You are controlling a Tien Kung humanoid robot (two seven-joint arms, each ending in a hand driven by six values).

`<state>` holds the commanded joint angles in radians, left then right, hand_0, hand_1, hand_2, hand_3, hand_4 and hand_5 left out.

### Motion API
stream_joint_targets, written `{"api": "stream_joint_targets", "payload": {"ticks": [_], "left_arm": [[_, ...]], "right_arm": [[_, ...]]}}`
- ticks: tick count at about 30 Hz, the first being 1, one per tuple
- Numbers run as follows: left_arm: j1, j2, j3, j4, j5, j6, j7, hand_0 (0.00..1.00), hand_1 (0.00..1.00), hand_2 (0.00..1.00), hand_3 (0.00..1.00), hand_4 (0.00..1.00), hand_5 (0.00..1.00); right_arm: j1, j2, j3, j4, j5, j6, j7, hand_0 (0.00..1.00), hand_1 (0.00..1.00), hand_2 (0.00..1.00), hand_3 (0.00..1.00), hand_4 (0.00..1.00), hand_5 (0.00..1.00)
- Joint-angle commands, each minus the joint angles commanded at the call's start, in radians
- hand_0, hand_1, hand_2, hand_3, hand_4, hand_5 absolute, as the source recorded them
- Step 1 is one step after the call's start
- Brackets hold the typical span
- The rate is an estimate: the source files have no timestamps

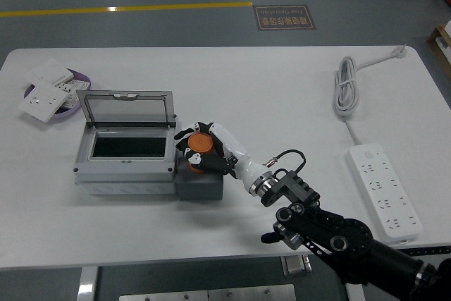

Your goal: Pick up the cylinder from the cube,place it in the box,flap close box

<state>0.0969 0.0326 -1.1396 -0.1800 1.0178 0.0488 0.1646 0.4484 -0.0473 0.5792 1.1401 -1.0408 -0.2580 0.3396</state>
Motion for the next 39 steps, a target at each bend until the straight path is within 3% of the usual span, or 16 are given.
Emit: {"api": "stream_joint_targets", "payload": {"ticks": [1, 2, 7, 9, 14, 15, 17, 20, 21, 26, 27, 33, 39], "left_arm": [[0.0, 0.0, 0.0, 0.0, 0.0, 0.0, 0.0, 0.923, 0.852, 0.854, 0.951, 0.002, 0.002], [0.0, 0.0, 0.0, 0.0, 0.0, 0.0, 0.0, 0.923, 0.852, 0.854, 0.951, 0.002, 0.002], [0.001, 0.001, -0.007, 0.0, 0.006, 0.0, 0.002, 0.923, 0.852, 0.854, 0.951, 0.002, 0.002], [0.001, 0.001, -0.01, 0.0, 0.009, 0.0, 0.003, 0.923, 0.852, 0.854, 0.951, 0.002, 0.002], [0.002, 0.003, -0.015, 0.0, 0.014, 0.001, 0.006, 0.923, 0.852, 0.854, 0.951, 0.002, 0.002], [0.002, 0.004, -0.016, 0.0, 0.015, 0.001, 0.007, 0.923, 0.852, 0.854, 0.951, 0.002, 0.002], [0.003, 0.006, -0.017, 0.0, 0.017, 0.001, 0.008, 0.923, 0.852, 0.854, 0.951, 0.002, 0.002], [0.003, 0.009, -0.022, 0.0, 0.023, 0.001, 0.011, 0.923, 0.852, 0.854, 0.951, 0.002, 0.002], [0.004, 0.01, -0.023, 0.0, 0.025, 0.001, 0.012, 0.923, 0.852, 0.854, 0.951, 0.002, 0.002], [0.004, 0.018, -0.031, 0.0, 0.036, 0.0, 0.016, 0.923, 0.852, 0.854, 0.951, 0.002, 0.002], [0.004, 0.019, -0.032, 0.0, 0.037, 0.0, 0.017, 0.923, 0.852, 0.854, 0.951, 0.002, 0.002], [0.006, 0.026, -0.039, 0.0, 0.048, 0.0, 0.021, 0.923, 0.852, 0.854, 0.951, 0.002, 0.002], [0.006, 0.033, -0.048, 0.0, 0.058, -0.001, 0.025, 0.923, 0.852, 0.854, 0.951, 0.002, 0.002]], "right_arm": [[0.001, 0.0, 0.0, 0.002, -0.001, -0.002, -0.001, 0.405, 0.471, 0.429, 0.444, 0.002, 0.002], [0.002, 0.0, 0.001, 0.004, -0.002, -0.004, -0.002, 0.352, 0.423, 0.399, 0.351, 0.002, 0.002], [0.019, -0.001, -0.004, 0.039, -0.03, -0.042, -0.025, 0.352, 0.423, 0.399, 0.351, 0.002, 0.002], [0.035, 0.002, -0.016, 0.055, -0.054, -0.063, -0.045, 0.366, 0.421, 0.398, 0.293, 0.002, 0.002], [0.099, 0.022, -0.073, 0.078, -0.136, -0.115, -0.111, 0.366, 0.421, 0.398, 0.293, 0.002, 0.002], [0.114, 0.028, -0.085, 0.08, -0.153, -0.123, -0.125, 0.289, 0.346, 0.376, 0.263, 0.002, 0.002], [0.145, 0.043, -0.109, 0.081, -0.188, -0.14, -0.154, 0.289, 0.346, 0.376, 0.263, 0.002, 0.002], [0.196, 0.047, -0.147, 0.078, -0.239, -0.163, -0.202, 0.289, 0.346, 0.376, 0.263, 0.002, 0.002], [0.215, 0.047, -0.16, 0.076, -0.259, -0.171, -0.22, 0.127, 0.25, 0.333, 0.248, 0.002, 0.002], [0.296, 0.047, -0.224, 0.055, -0.326, -0.199, -0.301, 0.127, 0.25, 0.333, 0.248, 0.002, 0.002], [0.309, 0.047, -0.236, 0.049, -0.335, -0.202, -0.316, 0.006, 0.206, 0.311, 0.236, 0.002, 0.002], [0.377, 0.047, -0.317, 0.014, -0.351, -0.216, -0.385, 0.002, 0.198, 0.312, 0.234, 0.002, 0.002], [0.412, 0.047, -0.382, -0.003, -0.298, -0.228, -0.407, 0.002, 0.206, 0.317, 0.234, 0.002, 0.002]]}}
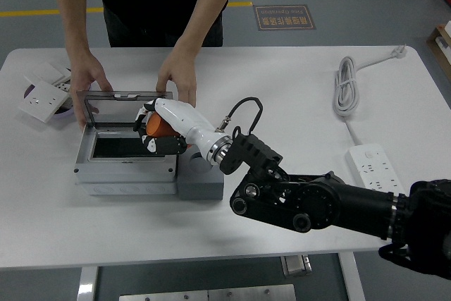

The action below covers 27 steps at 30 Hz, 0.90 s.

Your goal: Pick up the cylinder from the cube,place it in the box,flap close box

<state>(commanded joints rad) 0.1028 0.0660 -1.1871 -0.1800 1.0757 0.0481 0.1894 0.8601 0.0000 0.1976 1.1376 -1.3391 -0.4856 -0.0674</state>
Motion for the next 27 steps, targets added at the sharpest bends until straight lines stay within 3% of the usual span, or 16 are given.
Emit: {"api": "stream_joint_targets", "payload": {"ticks": [10, 17, 18, 27], "left_arm": [[-0.005, 0.016, -0.013, 0.0, 0.024, -0.002, 0.006, 0.923, 0.852, 0.854, 0.951, 0.002, 0.002], [-0.003, 0.03, -0.02, 0.0, 0.039, -0.003, 0.009, 0.923, 0.852, 0.854, 0.951, 0.002, 0.002], [-0.003, 0.031, -0.021, 0.0, 0.042, -0.004, 0.01, 0.923, 0.852, 0.854, 0.951, 0.002, 0.002], [-0.001, 0.042, -0.041, 0.0, 0.079, -0.007, 0.017, 0.923, 0.852, 0.854, 0.951, 0.002, 0.002]], "right_arm": [[0.052, 0.0, -0.096, -0.018, 0.144, -0.017, 0.029, 0.002, 0.214, 0.32, 0.237, 0.002, 0.002], [0.102, 0.0, -0.138, -0.039, 0.163, -0.015, 0.023, 0.032, 0.238, 0.326, 0.247, 0.002, 0.002], [0.109, 0.0, -0.144, -0.044, 0.162, -0.014, 0.02, 0.091, 0.267, 0.337, 0.255, 0.002, 0.002], [0.159, 0.0, -0.185, -0.059, 0.137, 0.001, -0.03, 0.112, 0.279, 0.34, 0.258, 0.002, 0.002]]}}
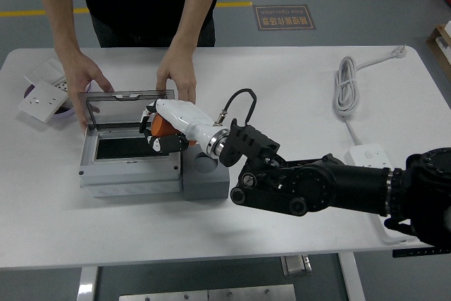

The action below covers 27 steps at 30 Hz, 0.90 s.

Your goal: Pick up the cylinder from the cube,place it in the box,flap close box

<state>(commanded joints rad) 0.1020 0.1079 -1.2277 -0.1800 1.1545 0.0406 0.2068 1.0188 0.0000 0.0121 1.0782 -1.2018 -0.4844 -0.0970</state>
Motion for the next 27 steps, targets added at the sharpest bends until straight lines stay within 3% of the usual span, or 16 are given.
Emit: {"api": "stream_joint_targets", "payload": {"ticks": [5, 20, 21, 26, 27], "left_arm": [[0.002, 0.006, -0.012, 0.0, 0.018, -0.001, 0.004, 0.923, 0.852, 0.854, 0.951, 0.002, 0.002], [0.005, 0.014, -0.031, 0.0, 0.054, -0.004, 0.013, 0.923, 0.852, 0.854, 0.951, 0.002, 0.002], [0.005, 0.014, -0.033, 0.0, 0.056, -0.004, 0.013, 0.923, 0.852, 0.854, 0.951, 0.002, 0.002], [0.003, 0.014, -0.037, 0.0, 0.064, -0.005, 0.015, 0.923, 0.852, 0.854, 0.951, 0.002, 0.002], [0.003, 0.014, -0.037, 0.0, 0.065, -0.005, 0.015, 0.923, 0.852, 0.854, 0.951, 0.002, 0.002]], "right_arm": [[0.013, 0.0, 0.004, 0.011, 0.002, 0.018, -0.012, 0.156, 0.295, 0.352, 0.269, 0.002, 0.002], [0.015, 0.0, -0.001, 0.013, 0.138, -0.008, 0.06, 0.188, 0.311, 0.359, 0.28, 0.002, 0.002], [0.014, 0.0, 0.0, 0.013, 0.144, -0.005, 0.062, 0.266, 0.329, 0.368, 0.288, 0.002, 0.002], [0.01, 0.0, 0.006, 0.016, 0.174, 0.013, 0.074, 0.266, 0.329, 0.368, 0.288, 0.002, 0.002], [0.01, 0.0, 0.006, 0.017, 0.178, 0.016, 0.076, 0.358, 0.371, 0.407, 0.318, 0.002, 0.002]]}}
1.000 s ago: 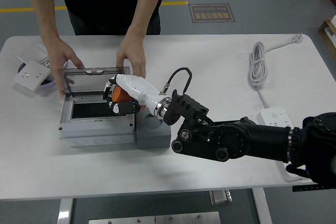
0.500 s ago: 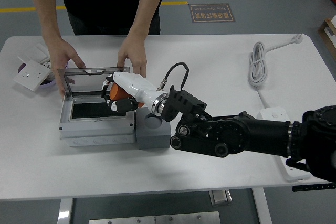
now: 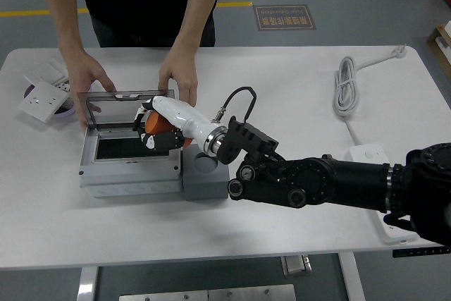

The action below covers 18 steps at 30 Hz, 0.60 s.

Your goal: Pick up the cylinder from the cube,place it in the box,flap close box

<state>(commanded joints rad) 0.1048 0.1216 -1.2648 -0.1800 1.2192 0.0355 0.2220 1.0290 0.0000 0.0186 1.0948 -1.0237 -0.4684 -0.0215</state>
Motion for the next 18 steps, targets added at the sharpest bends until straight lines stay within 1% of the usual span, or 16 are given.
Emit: {"api": "stream_joint_targets", "payload": {"ticks": [5, 6, 11, 12, 17, 18], "left_arm": [[-0.006, 0.0, -0.006, 0.0, 0.013, -0.002, 0.001, 0.923, 0.852, 0.854, 0.951, 0.002, 0.002], [-0.007, 0.0, -0.007, 0.0, 0.016, -0.003, 0.001, 0.923, 0.852, 0.854, 0.951, 0.002, 0.002], [-0.009, 0.003, -0.012, 0.0, 0.025, -0.004, 0.002, 0.923, 0.852, 0.854, 0.951, 0.002, 0.002], [-0.008, 0.004, -0.013, 0.0, 0.025, -0.004, 0.001, 0.923, 0.852, 0.854, 0.951, 0.002, 0.002], [0.001, 0.005, -0.01, 0.0, 0.018, -0.002, 0.0, 0.923, 0.852, 0.854, 0.951, 0.002, 0.002], [0.002, 0.005, -0.009, 0.0, 0.017, -0.001, 0.0, 0.923, 0.852, 0.854, 0.951, 0.002, 0.002]], "right_arm": [[0.001, 0.0, 0.003, 0.002, 0.005, 0.018, 0.0, 0.358, 0.371, 0.407, 0.318, 0.002, 0.002], [0.002, 0.0, 0.004, 0.002, 0.001, 0.021, -0.001, 0.5, 0.455, 0.473, 0.391, 0.012, 0.002], [0.01, 0.0, -0.002, -0.002, -0.045, 0.029, -0.021, 0.5, 0.455, 0.473, 0.391, 0.012, 0.002], [0.012, 0.0, -0.003, -0.003, -0.058, 0.033, -0.028, 0.551, 0.498, 0.505, 0.415, 0.013, 0.002], [0.013, 0.0, 0.005, -0.004, -0.103, 0.066, -0.053, 0.551, 0.498, 0.505, 0.415, 0.013, 0.002], [0.012, 0.0, 0.006, -0.004, -0.106, 0.069, -0.055, 0.581, 0.518, 0.525, 0.43, 0.014, 0.002]]}}
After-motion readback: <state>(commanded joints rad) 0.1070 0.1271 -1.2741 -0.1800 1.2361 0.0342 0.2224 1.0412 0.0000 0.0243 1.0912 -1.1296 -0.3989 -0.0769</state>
